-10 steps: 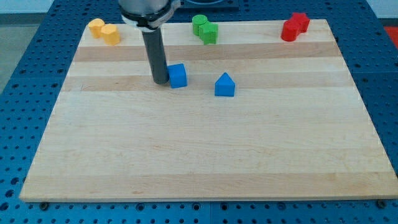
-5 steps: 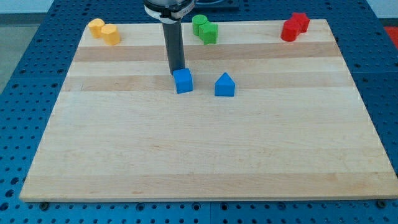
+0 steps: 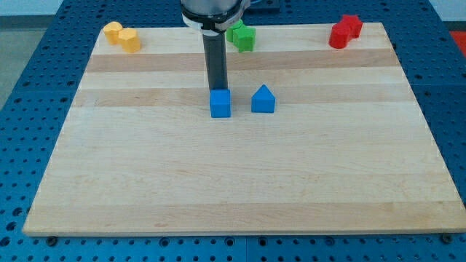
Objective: Move the blue cube closer to the blue triangle
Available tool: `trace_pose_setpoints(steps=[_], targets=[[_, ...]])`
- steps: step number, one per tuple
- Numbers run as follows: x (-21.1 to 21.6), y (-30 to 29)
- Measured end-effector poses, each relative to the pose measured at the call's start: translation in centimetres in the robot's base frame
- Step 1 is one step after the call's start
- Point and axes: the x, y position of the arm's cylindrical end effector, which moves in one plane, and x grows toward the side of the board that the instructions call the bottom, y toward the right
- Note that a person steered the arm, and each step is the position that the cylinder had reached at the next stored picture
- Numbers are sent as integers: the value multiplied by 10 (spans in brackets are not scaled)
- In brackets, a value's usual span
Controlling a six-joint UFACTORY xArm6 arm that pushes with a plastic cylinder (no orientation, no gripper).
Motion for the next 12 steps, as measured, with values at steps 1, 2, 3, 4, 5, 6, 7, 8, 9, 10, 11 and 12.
trace_pose_setpoints(steps=[1, 2, 3, 4, 5, 6, 7, 8, 9, 10, 11, 12], targets=[[1, 0], [1, 4], [-4, 9], [-8, 15], [-16, 13], [-30, -16], [-23, -59], [15, -68], [33, -68], [33, -57], [33, -22], [33, 3]])
